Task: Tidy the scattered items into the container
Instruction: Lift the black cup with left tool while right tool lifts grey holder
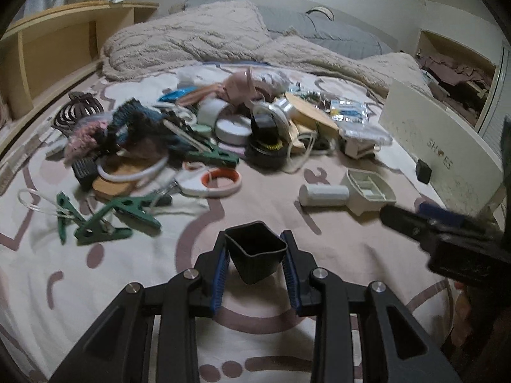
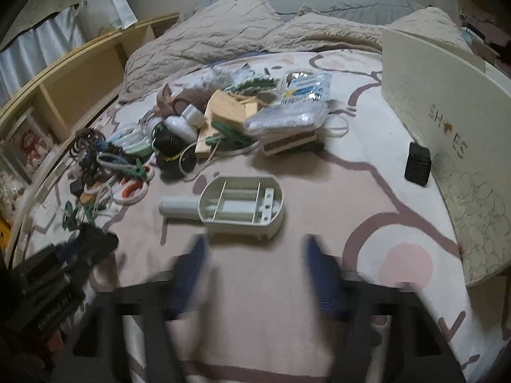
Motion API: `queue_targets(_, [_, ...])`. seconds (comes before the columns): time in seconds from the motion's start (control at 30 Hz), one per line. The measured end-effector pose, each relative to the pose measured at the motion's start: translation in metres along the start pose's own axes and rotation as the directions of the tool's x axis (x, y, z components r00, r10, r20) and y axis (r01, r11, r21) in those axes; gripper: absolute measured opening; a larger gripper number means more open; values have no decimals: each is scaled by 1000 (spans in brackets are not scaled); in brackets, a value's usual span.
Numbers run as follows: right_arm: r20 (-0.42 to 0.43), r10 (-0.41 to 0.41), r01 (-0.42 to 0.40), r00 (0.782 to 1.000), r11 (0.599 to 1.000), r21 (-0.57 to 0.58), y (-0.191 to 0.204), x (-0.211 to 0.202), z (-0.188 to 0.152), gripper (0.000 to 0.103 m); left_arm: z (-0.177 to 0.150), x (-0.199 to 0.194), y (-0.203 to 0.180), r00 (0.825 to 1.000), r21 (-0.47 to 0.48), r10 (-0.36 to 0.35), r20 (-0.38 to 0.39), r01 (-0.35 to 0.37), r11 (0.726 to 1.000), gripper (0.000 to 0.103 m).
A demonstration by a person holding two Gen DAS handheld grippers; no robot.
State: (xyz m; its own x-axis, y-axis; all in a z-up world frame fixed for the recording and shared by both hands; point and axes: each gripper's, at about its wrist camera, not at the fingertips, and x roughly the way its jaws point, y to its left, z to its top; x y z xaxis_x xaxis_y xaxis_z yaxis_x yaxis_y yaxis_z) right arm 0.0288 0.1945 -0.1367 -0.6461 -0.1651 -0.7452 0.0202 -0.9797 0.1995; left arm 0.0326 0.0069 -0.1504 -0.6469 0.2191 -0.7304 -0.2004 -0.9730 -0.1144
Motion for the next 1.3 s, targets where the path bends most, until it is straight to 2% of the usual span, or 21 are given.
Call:
queue_targets(0.07, [34, -3, 4, 999, 1000, -10, 3, -2, 2, 95, -2, 4, -1, 1000, -1, 1, -15, -1, 1000, 32])
queue_targets(0.17, [25, -4, 5, 1000, 1000, -31, 7, 4, 5, 95, -3, 4, -2, 1000, 6, 5, -19, -5, 1000, 35])
queue_targets(0.2, [17, -8, 9, 1000, 999, -33, 7, 8, 5, 95, -4, 4, -2, 1000, 3, 4, -20, -4, 1000, 38])
queue_targets(0.27, [-2, -14, 14, 1000, 999, -32, 7, 17, 5, 95, -6, 2, 0, 1000, -15, 1, -16, -2, 1000, 57])
queue_targets(0.33, [-11, -22, 21, 1000, 999, -29, 6, 25, 7, 94, -8, 1, 1, 1000, -24, 3, -13, -3, 1000, 58])
queue_targets(0.47, [-3, -38, 37, 999, 999, -38, 8, 32, 12, 94, -10, 1, 0, 1000, -21, 8, -12, -8, 1000, 58])
queue_targets(0.5, [-3, -38, 37, 999, 998, -42, 8, 33, 12, 90, -10, 1, 1, 1000, -23, 7, -13, -7, 1000, 58])
queue_targets(0.53, [-2, -38, 38, 999, 998, -46, 9, 34, 12, 81, -10, 1, 1, 1000, -26, 5, -13, -5, 1000, 58])
queue_targets(0.63, [2, -13, 13, 1000, 999, -49, 9, 33, 12, 64, -11, 0, 2, 1000, -33, 0, -13, -1, 999, 58])
queue_targets(0.9, [-23, -4, 3, 1000, 999, -40, 7, 17, 4, 64, -12, -2, 3, 1000, -34, 0, -9, 0, 999, 58])
queue_targets(0.97, [-34, -14, 12, 999, 999, -40, 4, 11, 0, 64, -11, -2, 2, 1000, -31, 1, -10, -2, 1000, 49])
queue_targets(1.13, [-66, -18, 16, 998, 999, -30, 0, 3, -8, 64, -11, 1, 2, 1000, -27, 8, -17, -8, 1000, 35])
queue_targets(1.3, [-60, -23, 20, 998, 999, -40, 0, 1, -15, 64, -11, 1, 2, 1000, -25, 11, -19, -11, 1000, 32])
